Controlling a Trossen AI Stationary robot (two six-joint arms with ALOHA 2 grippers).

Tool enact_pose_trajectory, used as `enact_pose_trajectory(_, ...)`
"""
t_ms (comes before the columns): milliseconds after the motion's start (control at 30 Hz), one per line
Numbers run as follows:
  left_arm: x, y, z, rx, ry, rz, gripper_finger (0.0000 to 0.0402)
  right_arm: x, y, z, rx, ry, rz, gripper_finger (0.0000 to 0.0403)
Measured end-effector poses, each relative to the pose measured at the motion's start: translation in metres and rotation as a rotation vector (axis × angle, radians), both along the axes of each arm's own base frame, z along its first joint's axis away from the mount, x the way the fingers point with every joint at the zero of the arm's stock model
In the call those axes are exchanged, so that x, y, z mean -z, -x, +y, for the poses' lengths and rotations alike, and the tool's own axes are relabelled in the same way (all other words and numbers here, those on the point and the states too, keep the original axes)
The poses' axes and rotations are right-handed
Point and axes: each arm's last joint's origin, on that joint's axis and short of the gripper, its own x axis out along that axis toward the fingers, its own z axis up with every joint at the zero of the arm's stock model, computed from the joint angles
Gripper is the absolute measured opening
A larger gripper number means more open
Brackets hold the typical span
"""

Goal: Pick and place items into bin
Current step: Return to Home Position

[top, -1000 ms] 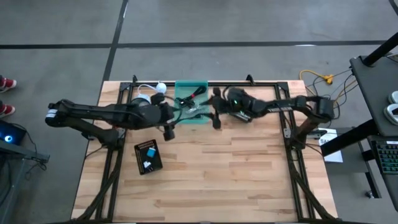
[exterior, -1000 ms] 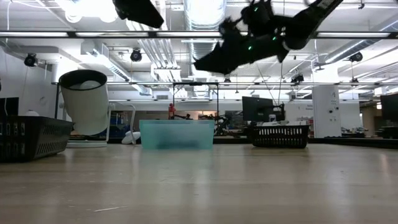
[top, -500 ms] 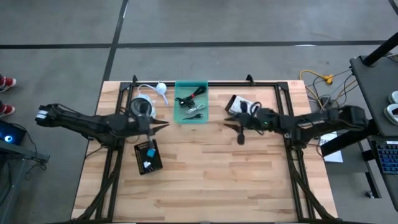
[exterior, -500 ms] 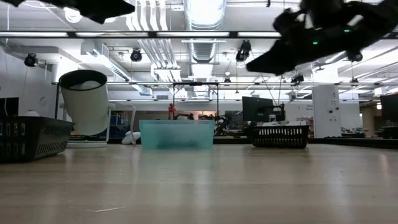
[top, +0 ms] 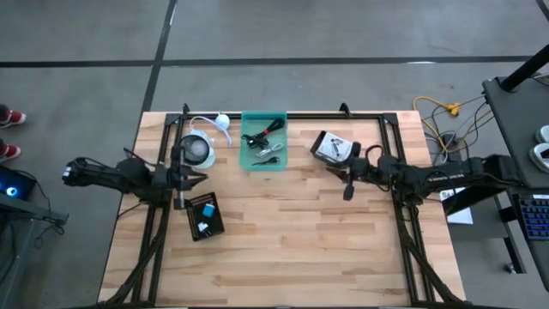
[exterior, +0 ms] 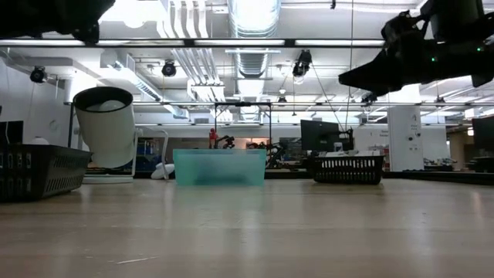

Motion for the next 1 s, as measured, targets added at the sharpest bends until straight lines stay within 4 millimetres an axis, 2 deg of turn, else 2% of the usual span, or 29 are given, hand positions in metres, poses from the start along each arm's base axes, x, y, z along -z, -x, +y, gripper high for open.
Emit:
enact_pose_trajectory(167,0.024,0.007,0.001,-0.021,-0.112,-0.015,0.0001,0.002,0.002,0.0,0.002,0.019,0.001,0.0043)
enact_pose_trajectory(300,0.037,0.01,0.002,-0.02,-0.113,-0.055,0.0,0.008,0.007,0.0,0.002,0.061,0.022,0.0043)
enact_pose_trajectory(367,0.049,0.006,0.001,-0.011,-0.097,0.014,0.0,0.01,0.009,0.001,-0.004,0.064,0.006,0.0043)
enact_pose_trajectory(500,0.051,0.004,0.001,-0.001,-0.049,0.051,0.0,0.012,0.015,0.003,-0.054,0.04,-0.059,0.0043)
enact_pose_trajectory(600,0.044,0.006,0.001,0.003,-0.024,0.023,0.0,0.016,0.021,0.005,-0.109,0.006,-0.102,0.0043)
enact_pose_trajectory(733,0.046,0.008,0.001,0.012,0.021,0.04,0.0,0.02,0.025,0.008,-0.14,-0.042,-0.075,0.0043)
enact_pose_trajectory(1000,0.053,0.006,0.002,-0.011,0.071,0.088,0.0,0.015,0.033,0.009,-0.145,-0.053,-0.099,0.0043)
